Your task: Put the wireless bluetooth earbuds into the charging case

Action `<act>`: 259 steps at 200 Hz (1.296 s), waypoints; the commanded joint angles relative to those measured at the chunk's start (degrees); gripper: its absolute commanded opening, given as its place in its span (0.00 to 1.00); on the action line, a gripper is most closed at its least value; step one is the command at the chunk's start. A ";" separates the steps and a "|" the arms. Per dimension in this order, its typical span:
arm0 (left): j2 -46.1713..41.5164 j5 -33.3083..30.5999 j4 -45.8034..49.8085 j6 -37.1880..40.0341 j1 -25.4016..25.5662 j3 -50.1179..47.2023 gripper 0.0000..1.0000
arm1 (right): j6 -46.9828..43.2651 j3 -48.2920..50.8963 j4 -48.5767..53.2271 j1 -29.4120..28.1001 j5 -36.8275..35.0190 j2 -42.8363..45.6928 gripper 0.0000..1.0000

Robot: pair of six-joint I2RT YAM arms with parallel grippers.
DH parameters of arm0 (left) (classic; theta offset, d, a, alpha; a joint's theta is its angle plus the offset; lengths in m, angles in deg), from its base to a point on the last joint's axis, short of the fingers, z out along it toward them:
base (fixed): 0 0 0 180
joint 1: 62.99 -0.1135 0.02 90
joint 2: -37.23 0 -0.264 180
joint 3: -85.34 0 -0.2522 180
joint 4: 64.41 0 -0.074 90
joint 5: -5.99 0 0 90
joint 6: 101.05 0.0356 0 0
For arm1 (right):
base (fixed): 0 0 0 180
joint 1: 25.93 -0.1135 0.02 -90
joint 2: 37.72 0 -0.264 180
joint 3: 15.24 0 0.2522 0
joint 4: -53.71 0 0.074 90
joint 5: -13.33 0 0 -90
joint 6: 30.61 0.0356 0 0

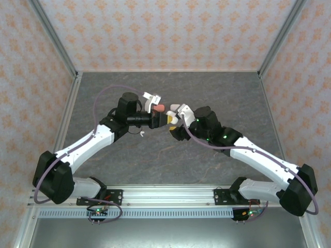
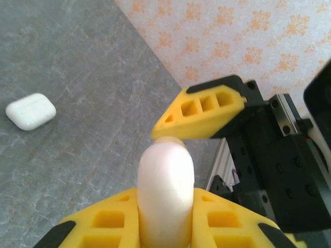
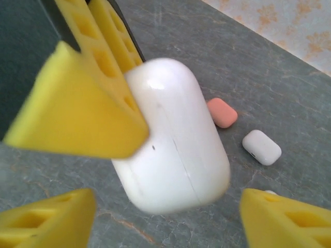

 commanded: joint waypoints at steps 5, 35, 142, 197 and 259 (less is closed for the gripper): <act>-3.96 -3.88 -6.43 3.47 -0.08 -2.98 0.06 | 6.57 1.06 -1.91 4.71 14.00 4.94 0.85; -6.45 -5.00 -14.02 5.65 0.29 -7.47 0.03 | 17.21 3.07 -10.75 9.92 25.22 6.10 0.89; -11.70 -6.22 -17.46 9.57 1.89 -11.87 0.00 | 25.00 -0.14 -15.99 10.46 21.18 -2.00 0.74; -11.99 -5.17 -16.04 11.22 2.15 -11.58 0.00 | 25.25 -1.09 -16.19 11.08 19.66 -2.46 0.71; -12.14 -4.52 -15.78 11.68 2.30 -11.53 0.00 | 23.47 -4.01 -13.52 11.74 18.49 -3.80 0.70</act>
